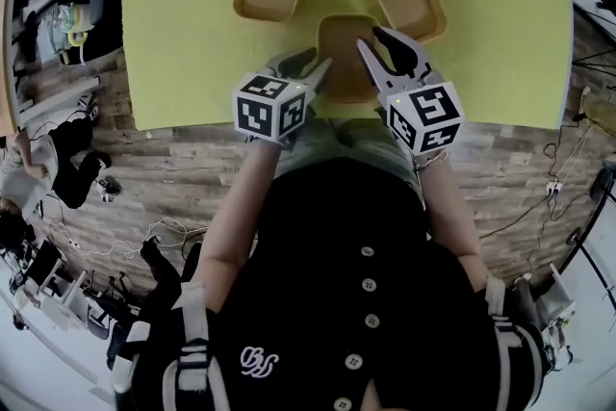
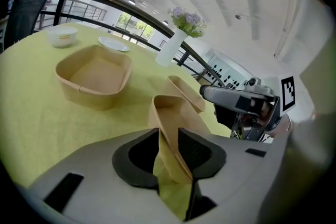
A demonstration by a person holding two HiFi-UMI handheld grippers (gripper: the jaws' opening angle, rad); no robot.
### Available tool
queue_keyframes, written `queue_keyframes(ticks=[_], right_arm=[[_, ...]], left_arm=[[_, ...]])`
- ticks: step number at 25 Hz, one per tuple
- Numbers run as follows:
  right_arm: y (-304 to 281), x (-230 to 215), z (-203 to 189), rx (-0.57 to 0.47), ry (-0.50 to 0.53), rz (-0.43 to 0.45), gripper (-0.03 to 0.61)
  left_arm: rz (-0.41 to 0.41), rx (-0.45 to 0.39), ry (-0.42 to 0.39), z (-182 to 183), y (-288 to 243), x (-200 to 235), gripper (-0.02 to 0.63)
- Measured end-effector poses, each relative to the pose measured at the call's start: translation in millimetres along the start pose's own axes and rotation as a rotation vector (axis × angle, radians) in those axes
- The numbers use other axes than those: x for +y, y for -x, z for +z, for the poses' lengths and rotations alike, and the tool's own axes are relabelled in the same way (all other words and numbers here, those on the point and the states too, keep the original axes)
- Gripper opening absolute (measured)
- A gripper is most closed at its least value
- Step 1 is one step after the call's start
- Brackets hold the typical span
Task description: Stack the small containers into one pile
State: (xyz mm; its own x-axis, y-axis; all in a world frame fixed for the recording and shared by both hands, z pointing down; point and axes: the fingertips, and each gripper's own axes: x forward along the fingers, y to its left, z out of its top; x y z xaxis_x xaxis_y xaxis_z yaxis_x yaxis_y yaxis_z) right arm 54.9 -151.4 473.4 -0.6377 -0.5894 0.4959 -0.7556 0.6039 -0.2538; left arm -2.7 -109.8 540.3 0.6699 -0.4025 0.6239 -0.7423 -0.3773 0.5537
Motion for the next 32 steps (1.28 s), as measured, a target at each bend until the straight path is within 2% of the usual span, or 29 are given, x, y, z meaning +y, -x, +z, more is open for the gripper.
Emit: queue_keyframes(ticks=[2, 11, 17, 25, 32], right_arm=[[-1, 0, 0, -0.004, 0.006, 0.011, 0.109], [-2, -6, 3, -0.021, 0.014, 0.010, 0.098], [1, -12, 10, -0.036, 0.027, 0.005, 0.081], [-2, -9, 19, -0.053, 0.042, 0.022, 0.075], [-10, -7, 35, -0.087, 0.049, 0.036, 0.075]], left_arm=[[0.007, 0.006, 0.008, -1, -3, 1, 0.096], [0.026, 0.017, 0.094, -1, -8, 6, 0.091], [0.082, 0.026, 0.083, 1, -8, 1, 0.031], [0.090, 0.002, 0.064, 13, -1, -4, 0.031], [0.156, -0.057, 0.016, 41, 19, 15, 0.031]])
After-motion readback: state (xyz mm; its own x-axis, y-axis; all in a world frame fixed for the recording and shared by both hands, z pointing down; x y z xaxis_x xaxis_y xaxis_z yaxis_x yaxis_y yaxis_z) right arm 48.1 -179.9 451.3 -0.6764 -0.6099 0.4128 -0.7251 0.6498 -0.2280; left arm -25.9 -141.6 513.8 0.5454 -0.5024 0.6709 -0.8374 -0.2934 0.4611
